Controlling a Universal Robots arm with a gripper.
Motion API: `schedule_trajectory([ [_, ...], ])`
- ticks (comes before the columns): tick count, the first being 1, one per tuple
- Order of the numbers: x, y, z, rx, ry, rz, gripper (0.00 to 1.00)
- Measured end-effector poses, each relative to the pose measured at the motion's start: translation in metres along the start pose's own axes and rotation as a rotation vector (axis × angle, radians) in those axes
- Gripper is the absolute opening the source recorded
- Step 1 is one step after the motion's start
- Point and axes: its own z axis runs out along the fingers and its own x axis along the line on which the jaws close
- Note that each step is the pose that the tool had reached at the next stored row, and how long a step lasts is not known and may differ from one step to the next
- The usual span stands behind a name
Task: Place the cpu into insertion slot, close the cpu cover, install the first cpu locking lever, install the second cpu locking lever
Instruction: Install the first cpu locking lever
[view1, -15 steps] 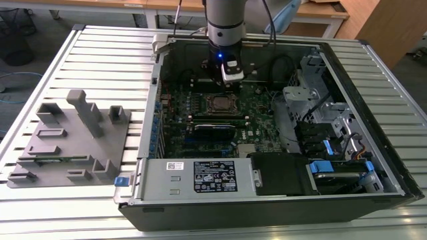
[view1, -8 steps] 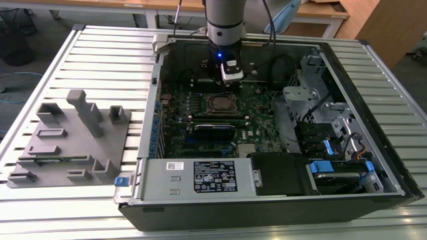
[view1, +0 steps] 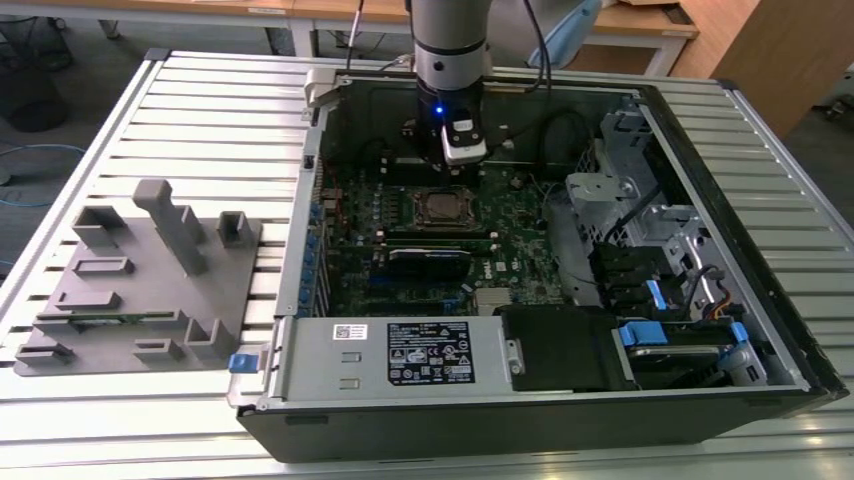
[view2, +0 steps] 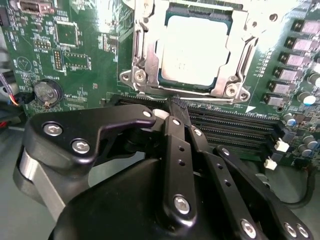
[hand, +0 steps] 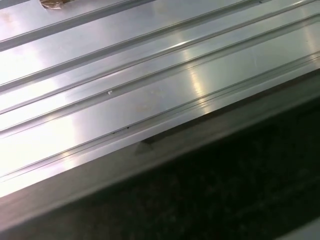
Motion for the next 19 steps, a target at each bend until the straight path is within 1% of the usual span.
schedule_trajectory([
  [1, 0.0, 0.0, 0.0, 0.005, -0.0021, 0.0, 0.1],
  [3, 0.0, -0.0001, 0.0003, 0.0121, -0.0053, 0.0, 0.1],
  [8, 0.0003, 0.0005, 0.0007, 0.0194, -0.0081, 0.0, 0.1],
  [10, 0.0008, 0.0016, 0.0008, 0.0206, -0.0085, 0.0, 0.1],
  [19, 0.0038, 0.008, 0.0004, 0.0206, -0.0103, 0.001, 0.1],
])
